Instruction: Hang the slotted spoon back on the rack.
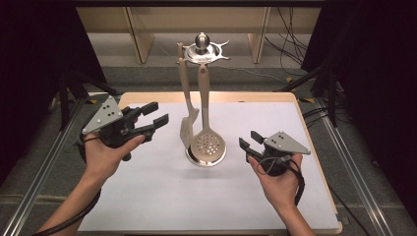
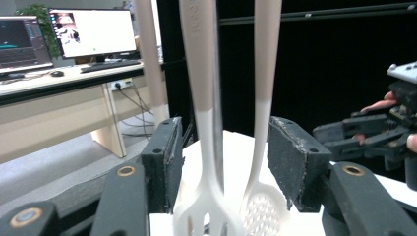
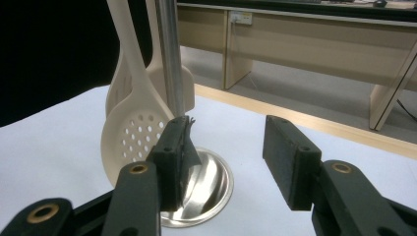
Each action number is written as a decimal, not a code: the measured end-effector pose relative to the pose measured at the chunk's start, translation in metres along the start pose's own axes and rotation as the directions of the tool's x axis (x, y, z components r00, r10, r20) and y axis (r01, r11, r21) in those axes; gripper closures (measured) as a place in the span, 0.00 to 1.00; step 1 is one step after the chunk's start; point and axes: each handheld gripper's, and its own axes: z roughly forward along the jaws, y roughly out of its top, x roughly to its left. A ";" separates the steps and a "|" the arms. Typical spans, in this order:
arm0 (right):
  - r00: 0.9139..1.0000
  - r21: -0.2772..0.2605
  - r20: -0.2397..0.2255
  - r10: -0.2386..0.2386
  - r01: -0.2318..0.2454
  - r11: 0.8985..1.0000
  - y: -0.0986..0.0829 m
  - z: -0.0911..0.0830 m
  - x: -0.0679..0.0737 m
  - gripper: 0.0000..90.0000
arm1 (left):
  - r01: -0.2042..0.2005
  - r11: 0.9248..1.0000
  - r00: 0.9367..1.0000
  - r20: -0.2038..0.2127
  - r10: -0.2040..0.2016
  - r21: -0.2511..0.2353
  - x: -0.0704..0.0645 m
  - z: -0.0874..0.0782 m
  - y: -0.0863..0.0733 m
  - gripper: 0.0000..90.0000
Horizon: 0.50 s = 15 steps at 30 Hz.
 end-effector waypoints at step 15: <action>1.000 -0.006 -0.011 -0.014 0.014 1.000 0.000 0.001 -0.002 0.60 | 0.003 0.999 0.996 -0.093 0.000 0.042 0.018 -0.030 -0.030 0.52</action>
